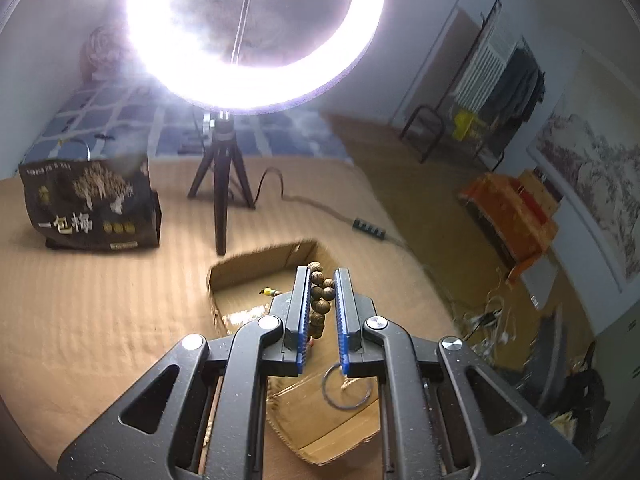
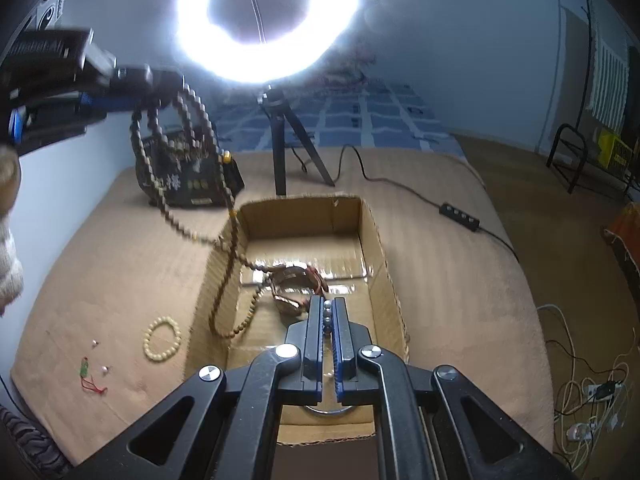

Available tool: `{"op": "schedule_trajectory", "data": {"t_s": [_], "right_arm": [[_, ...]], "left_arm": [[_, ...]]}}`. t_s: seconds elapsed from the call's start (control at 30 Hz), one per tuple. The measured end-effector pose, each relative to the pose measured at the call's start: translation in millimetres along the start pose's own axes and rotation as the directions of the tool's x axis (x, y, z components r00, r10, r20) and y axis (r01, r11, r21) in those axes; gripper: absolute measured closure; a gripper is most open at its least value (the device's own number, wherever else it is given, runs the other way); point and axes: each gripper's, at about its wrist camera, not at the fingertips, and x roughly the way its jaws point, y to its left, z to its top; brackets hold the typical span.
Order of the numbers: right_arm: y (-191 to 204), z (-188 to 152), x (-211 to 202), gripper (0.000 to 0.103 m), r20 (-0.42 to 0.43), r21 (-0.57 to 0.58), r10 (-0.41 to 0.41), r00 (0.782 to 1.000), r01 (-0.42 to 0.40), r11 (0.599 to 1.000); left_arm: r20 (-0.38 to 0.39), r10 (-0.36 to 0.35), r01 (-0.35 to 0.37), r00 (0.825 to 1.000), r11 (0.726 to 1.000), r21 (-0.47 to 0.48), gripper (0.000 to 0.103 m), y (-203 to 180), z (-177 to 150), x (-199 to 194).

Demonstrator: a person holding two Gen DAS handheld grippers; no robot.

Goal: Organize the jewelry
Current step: 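Lift both bead strands over the cardboard box and open both tools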

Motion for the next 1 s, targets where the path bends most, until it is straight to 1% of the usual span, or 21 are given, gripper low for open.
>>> {"op": "schedule_trajectory", "data": {"t_s": [0.3, 0.5, 0.73, 0.87, 0.9, 0.97, 1.0], "right_arm": [[-6, -11, 16, 0.102, -0.061, 0.009, -0.009, 0.998, 0.010, 1.000], [-7, -19, 25, 0.102, -0.102, 0.006, -0.010, 0.995, 0.011, 1.000], [-3, -23, 26, 0.101, -0.122, 0.005, 0.010, 0.992, -0.010, 1.000], [-4, -24, 27, 0.101, -0.131, 0.009, 0.008, 0.991, -0.007, 1.000], [-5, -25, 27, 0.101, -0.131, 0.011, 0.006, 0.991, -0.004, 1.000], [-6, -24, 26, 0.092, -0.128, 0.017, 0.008, 0.992, -0.006, 1.000], [-7, -24, 25, 0.082, -0.125, 0.023, 0.007, 0.992, -0.005, 1.000]], "left_arm": [[-0.101, 0.047, -0.047, 0.994, 0.999, 0.003, 0.093, 12, -38, 47], [-0.147, 0.066, -0.065, 0.987, 0.998, 0.013, 0.093, 18, -53, 61], [-0.158, 0.108, -0.100, 0.982, 0.993, 0.056, 0.093, 18, -61, 65], [-0.164, 0.123, -0.113, 0.979, 0.991, 0.067, 0.093, 19, -65, 67], [-0.162, 0.120, -0.110, 0.979, 0.992, 0.067, 0.093, 19, -65, 67], [-0.175, 0.117, -0.107, 0.978, 0.992, 0.064, 0.092, 19, -65, 68], [-0.177, 0.115, -0.105, 0.977, 0.992, 0.063, 0.088, 19, -65, 67]]}}
